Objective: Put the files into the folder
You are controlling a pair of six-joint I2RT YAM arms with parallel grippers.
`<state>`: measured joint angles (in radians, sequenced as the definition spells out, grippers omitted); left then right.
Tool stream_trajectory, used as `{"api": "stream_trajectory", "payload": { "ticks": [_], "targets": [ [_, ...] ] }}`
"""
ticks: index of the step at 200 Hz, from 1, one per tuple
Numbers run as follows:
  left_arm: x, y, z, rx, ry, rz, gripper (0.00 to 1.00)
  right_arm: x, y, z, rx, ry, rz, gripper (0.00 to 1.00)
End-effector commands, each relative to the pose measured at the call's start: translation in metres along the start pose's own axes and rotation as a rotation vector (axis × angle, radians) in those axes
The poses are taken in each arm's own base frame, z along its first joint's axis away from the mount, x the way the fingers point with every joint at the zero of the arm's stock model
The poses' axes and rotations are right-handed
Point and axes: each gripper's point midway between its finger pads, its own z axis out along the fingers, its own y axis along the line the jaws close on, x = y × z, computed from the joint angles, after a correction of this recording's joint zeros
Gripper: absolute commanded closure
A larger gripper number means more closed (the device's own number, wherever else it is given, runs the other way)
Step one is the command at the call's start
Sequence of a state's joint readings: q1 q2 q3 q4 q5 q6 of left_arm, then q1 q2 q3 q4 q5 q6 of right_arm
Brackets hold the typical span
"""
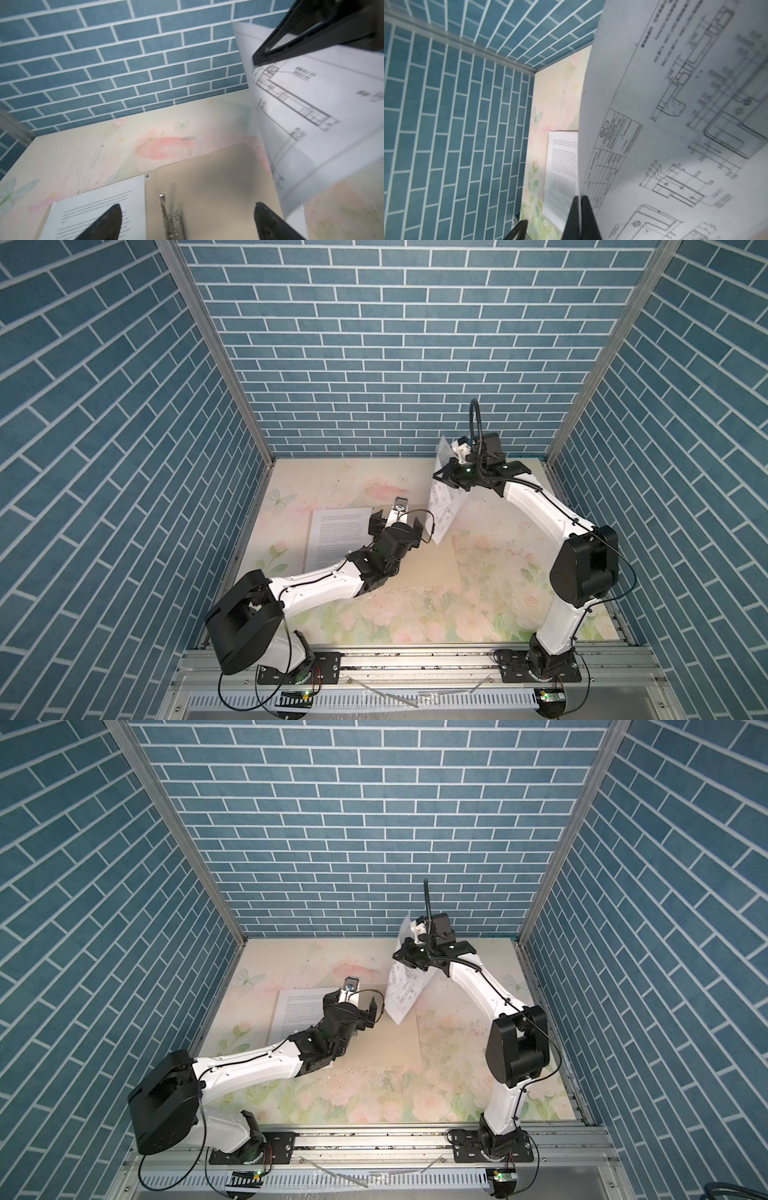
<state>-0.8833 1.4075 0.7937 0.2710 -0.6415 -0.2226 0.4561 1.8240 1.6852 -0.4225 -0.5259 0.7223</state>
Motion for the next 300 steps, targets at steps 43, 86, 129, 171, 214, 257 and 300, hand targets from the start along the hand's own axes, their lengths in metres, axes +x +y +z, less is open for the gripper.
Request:
{"api": "stream_trajectory", "payload": {
  "ticks": [43, 86, 129, 171, 214, 257, 300],
  "targets": [
    [0.046, 0.077, 0.000, -0.072, 0.159, -0.205, 0.00, 0.006, 0.029, -0.057, -0.102, -0.133, 0.040, 1.00],
    [0.069, 0.082, 0.002, -0.069, 0.236, -0.209, 0.00, 0.084, -0.095, -0.022, 0.060, -0.110, 0.261, 1.00],
    [0.083, 0.084, 0.003, -0.068, 0.297, -0.193, 0.00, 0.138, -0.162, 0.005, 0.152, -0.063, 0.394, 1.00],
    [0.096, 0.082, 0.002, -0.049, 0.331, -0.204, 0.00, 0.152, -0.176, 0.012, 0.175, -0.024, 0.410, 1.00],
    [0.099, 0.081, 0.001, -0.041, 0.344, -0.208, 0.00, 0.158, -0.177, 0.017, 0.162, 0.007, 0.434, 1.00],
    [0.106, 0.078, 0.003, -0.032, 0.368, -0.204, 0.00, 0.163, -0.174, 0.020, 0.138, 0.039, 0.508, 1.00],
    [0.116, 0.075, 0.005, -0.023, 0.394, -0.196, 0.00, 0.144, -0.166, 0.010, 0.099, 0.013, 0.532, 1.00]
  ]
}}
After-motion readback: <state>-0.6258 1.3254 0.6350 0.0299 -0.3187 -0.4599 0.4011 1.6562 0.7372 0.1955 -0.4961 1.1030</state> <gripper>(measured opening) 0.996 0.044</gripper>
